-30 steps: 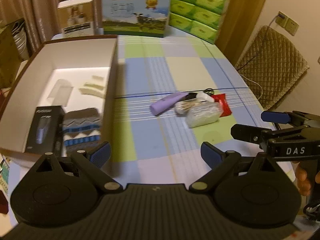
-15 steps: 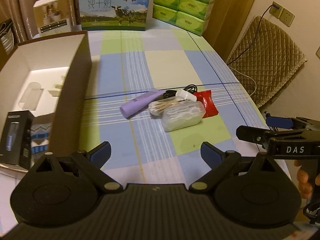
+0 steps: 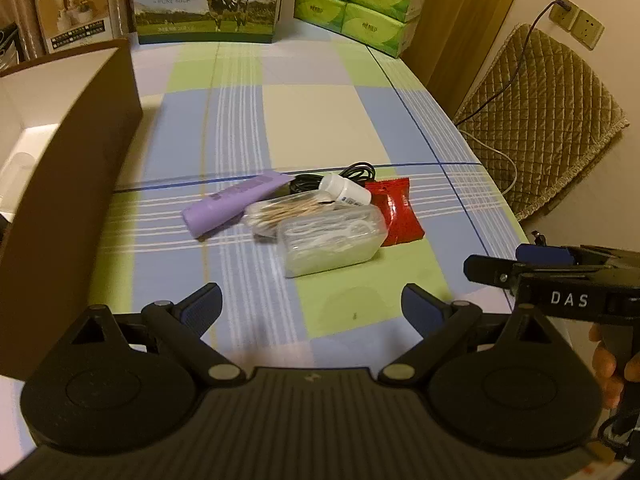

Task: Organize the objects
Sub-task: 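Move both tools toward the floss-pick case and red candy packet, then grasp the clear floss-pick case with the left gripper while the right grasps the red candy packet, then lift and carry the floss-pick case and red packet toward the open box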

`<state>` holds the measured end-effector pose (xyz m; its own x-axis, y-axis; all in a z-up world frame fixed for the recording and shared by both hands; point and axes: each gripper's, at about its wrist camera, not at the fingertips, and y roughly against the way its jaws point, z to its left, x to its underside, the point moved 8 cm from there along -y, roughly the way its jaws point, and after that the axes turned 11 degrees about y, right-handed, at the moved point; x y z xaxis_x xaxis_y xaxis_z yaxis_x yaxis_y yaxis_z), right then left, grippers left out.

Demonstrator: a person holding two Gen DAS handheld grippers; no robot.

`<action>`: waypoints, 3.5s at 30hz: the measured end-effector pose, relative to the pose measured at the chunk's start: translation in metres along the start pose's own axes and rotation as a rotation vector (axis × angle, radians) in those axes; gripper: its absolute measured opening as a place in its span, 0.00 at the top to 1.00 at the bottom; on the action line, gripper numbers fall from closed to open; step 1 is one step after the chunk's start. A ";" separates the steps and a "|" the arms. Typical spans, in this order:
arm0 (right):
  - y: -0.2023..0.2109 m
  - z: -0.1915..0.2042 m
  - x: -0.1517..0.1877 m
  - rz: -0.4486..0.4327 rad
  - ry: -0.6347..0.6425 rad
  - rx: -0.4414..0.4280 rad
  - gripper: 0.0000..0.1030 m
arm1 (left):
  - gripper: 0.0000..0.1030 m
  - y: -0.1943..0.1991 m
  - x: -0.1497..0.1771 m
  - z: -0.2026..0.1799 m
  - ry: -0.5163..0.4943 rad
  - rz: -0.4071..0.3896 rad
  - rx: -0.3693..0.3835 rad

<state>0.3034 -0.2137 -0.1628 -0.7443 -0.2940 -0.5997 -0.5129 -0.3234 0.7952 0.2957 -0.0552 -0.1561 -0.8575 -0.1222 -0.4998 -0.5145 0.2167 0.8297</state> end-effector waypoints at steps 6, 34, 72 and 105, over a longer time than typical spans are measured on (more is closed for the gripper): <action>-0.017 -0.017 -0.003 0.016 -0.010 0.002 0.26 | 0.08 -0.026 -0.003 -0.014 0.028 0.002 -0.018; -0.059 -0.021 -0.020 0.025 0.005 -0.081 0.26 | 0.18 -0.076 -0.014 -0.016 0.037 -0.061 -0.145; -0.053 0.038 0.030 0.095 0.171 -0.144 0.72 | 0.18 -0.017 0.023 0.081 0.105 -0.070 -0.283; 0.005 0.165 0.007 0.020 0.239 -0.326 0.72 | 0.18 0.105 0.031 0.088 0.019 -0.171 -0.100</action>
<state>0.2254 -0.0684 -0.1482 -0.6125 -0.4913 -0.6193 -0.3084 -0.5728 0.7595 0.2156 0.0487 -0.1066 -0.7570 -0.1672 -0.6317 -0.6500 0.0938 0.7541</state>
